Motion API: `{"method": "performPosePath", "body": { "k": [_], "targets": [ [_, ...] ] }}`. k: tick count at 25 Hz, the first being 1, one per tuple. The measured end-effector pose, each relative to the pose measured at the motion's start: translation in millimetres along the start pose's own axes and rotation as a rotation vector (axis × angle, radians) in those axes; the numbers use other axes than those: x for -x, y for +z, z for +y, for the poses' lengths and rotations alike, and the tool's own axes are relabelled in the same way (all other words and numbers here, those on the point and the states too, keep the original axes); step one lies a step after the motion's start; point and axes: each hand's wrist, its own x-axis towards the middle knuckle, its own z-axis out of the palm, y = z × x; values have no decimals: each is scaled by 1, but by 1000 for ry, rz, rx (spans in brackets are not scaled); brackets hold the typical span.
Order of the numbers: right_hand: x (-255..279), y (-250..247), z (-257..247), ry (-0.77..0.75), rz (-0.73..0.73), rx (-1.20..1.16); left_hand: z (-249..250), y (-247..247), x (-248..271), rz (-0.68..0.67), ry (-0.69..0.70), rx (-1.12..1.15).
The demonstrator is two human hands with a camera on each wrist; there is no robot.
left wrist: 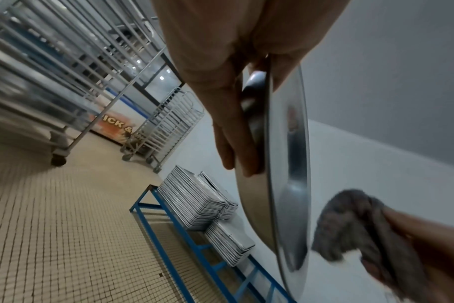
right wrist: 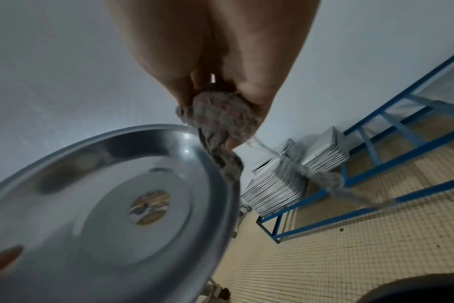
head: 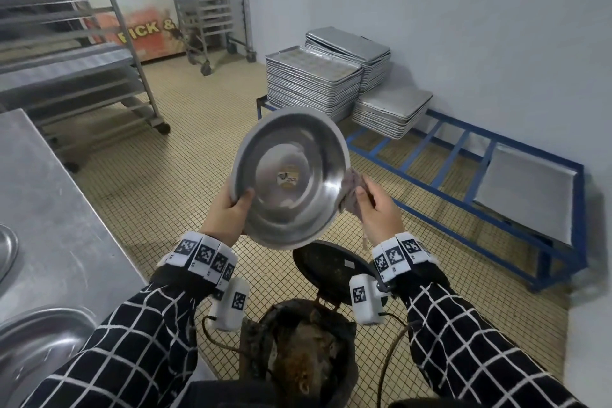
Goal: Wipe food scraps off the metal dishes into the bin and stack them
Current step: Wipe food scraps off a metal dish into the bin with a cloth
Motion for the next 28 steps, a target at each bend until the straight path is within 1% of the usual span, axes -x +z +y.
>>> {"method": "performPosePath", "body": {
  "k": [3, 6, 9, 11, 12, 13, 15, 17, 18, 19, 21, 22, 23, 24, 25, 26, 28],
  "targets": [
    [-14, 12, -11, -216, 1, 99, 4, 5, 7, -124, 68, -127],
    [-26, 28, -17, -337, 17, 150, 6, 13, 10, -214, 84, -100],
    [-23, 43, -17, -485, -54, 160, 10, 16, 10, -215, 107, -81],
    [-14, 54, -14, -614, -150, 245, 13, 15, 10, -197, 119, -44],
    [-7, 59, -12, -644, -210, 291, 15, 14, 10, -186, 121, -23],
    [-2, 62, -8, -641, -276, 323, 16, 12, 8, -168, 121, -4],
    [7, 61, 0, -577, -377, 335, 16, 7, 4, -125, 115, 26],
    [9, 52, 5, -482, -393, 296, 16, 5, 3, -88, 103, 49],
    [9, 47, 4, -401, -354, 255, 16, 5, 3, -74, 102, 36],
    [6, 42, 0, -295, -263, 196, 16, 7, 4, -56, 100, 10],
    [-6, 36, -12, -88, 0, 44, 17, 10, 7, -25, 92, -24],
    [-15, 33, -19, -36, 117, -7, 16, 13, 7, -29, 88, -33],
    [-24, 31, -24, -42, 205, -11, 17, 15, 8, -44, 77, -43],
    [-32, 30, -29, -89, 257, 20, 18, 17, 7, -63, 68, -52],
    [-37, 31, -31, -157, 279, 55, 20, 19, 7, -77, 71, -59],
    [-41, 33, -31, -225, 267, 99, 21, 21, 6, -95, 83, -59],
    [-40, 38, -23, -326, 153, 207, 23, 25, 4, -122, 107, -46]
  ]
}}
